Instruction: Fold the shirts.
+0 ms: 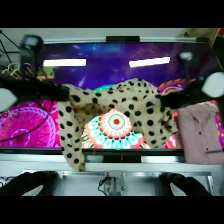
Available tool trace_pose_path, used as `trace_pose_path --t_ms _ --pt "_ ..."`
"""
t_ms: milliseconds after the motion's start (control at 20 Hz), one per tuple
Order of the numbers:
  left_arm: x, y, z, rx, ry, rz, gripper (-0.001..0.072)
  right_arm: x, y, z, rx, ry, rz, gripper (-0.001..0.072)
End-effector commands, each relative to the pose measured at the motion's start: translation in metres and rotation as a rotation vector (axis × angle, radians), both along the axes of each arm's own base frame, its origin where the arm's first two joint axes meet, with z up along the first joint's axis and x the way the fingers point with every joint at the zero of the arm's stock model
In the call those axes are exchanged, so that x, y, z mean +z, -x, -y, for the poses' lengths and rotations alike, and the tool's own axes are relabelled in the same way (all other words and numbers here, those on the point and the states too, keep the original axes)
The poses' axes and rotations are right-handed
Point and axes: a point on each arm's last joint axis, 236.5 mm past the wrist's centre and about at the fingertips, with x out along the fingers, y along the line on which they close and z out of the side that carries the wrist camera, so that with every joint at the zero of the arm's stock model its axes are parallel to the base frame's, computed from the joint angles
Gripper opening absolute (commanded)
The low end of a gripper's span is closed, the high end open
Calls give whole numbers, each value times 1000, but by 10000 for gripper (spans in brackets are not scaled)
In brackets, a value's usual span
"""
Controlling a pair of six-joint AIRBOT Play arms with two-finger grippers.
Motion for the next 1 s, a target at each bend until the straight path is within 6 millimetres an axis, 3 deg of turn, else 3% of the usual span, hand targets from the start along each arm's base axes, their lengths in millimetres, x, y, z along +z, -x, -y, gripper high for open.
trace_pose_path --t_ms 0,150,200,250,300,450,550,600,700,800,950 --pt "-74 -5 24 24 51 -68 46 -99 -11 -5 -1 20 -144 53" --pt "-103 -9 36 19 58 -125 46 -147 -28 -9 -49 19 -202 68" --pt "-110 -10 37 19 53 -136 46 -155 -31 -10 -70 16 -211 205" --pt "-116 -11 38 19 45 -147 46 -157 -31 -9 -86 17 -217 525" --pt "-119 -12 38 11 34 -152 46 -154 -29 -8 -81 25 -226 624" --pt "-121 -11 37 -19 10 -148 46 -120 -24 0 -54 95 -193 629" --pt "-122 -11 35 -31 -11 -149 46 -96 -15 -25 3 59 -141 629" --pt "-122 -11 33 -30 -20 -150 46 -89 -5 -47 52 27 -135 629" --pt "-122 -10 32 -30 -22 -151 46 -101 19 -86 153 -3 -155 631" --pt "-123 -9 31 -29 -26 -158 46 -133 43 -111 208 -27 -220 673" --pt "-128 -2 26 -25 -48 -191 46 -175 67 -112 195 -18 -362 673"
